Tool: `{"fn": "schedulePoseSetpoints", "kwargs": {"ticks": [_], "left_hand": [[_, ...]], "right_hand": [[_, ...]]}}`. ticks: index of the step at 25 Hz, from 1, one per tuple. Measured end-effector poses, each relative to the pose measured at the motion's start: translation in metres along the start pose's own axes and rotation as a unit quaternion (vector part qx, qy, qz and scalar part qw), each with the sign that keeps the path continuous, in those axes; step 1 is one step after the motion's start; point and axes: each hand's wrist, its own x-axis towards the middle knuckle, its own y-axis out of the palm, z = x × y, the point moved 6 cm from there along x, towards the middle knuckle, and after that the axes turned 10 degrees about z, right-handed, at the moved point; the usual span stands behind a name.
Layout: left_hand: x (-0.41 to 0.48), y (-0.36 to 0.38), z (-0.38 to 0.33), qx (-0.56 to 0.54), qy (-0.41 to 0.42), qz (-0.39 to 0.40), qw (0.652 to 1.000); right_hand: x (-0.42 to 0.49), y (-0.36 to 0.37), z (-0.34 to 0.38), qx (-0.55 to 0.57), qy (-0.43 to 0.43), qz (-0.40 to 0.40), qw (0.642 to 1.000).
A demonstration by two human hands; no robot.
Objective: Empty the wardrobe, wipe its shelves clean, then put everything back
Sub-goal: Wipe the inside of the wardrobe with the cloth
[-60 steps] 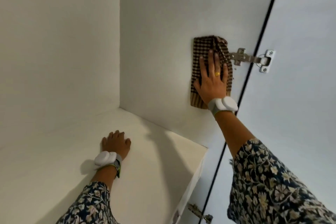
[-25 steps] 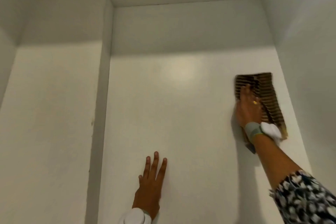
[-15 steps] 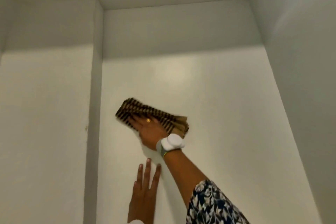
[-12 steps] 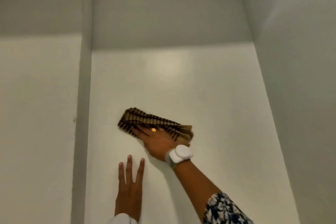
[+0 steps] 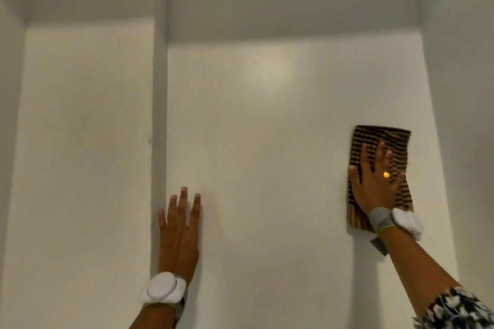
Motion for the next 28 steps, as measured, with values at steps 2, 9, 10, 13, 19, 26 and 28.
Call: {"fn": "schedulePoseSetpoints", "kwargs": {"ticks": [2,9,10,13,19,26,28], "left_hand": [[-0.010,-0.009,0.031,-0.057,-0.098,0.020,0.993],[-0.033,0.012,0.082,-0.196,-0.116,0.107,0.968],[-0.031,0.011,0.082,-0.204,-0.111,0.111,0.966],[-0.027,0.008,0.076,-0.199,-0.093,0.099,0.971],[-0.055,0.013,0.077,-0.133,-0.076,0.108,0.982],[-0.123,0.039,0.014,-0.101,-0.061,0.221,0.968],[-0.121,0.052,-0.008,-0.097,-0.056,0.273,0.956]], "right_hand": [[-0.018,0.023,0.058,-0.014,-0.052,-0.004,0.999],[-0.063,0.075,0.301,0.005,-0.267,0.022,0.964],[-0.066,0.081,0.326,0.015,-0.276,0.042,0.960],[-0.091,0.099,0.382,0.015,-0.334,0.075,0.940],[-0.212,0.177,0.327,-0.062,-0.356,0.142,0.922],[-0.301,0.202,0.208,-0.090,-0.351,0.217,0.906],[-0.274,0.173,0.158,-0.070,-0.295,0.200,0.932]]}}
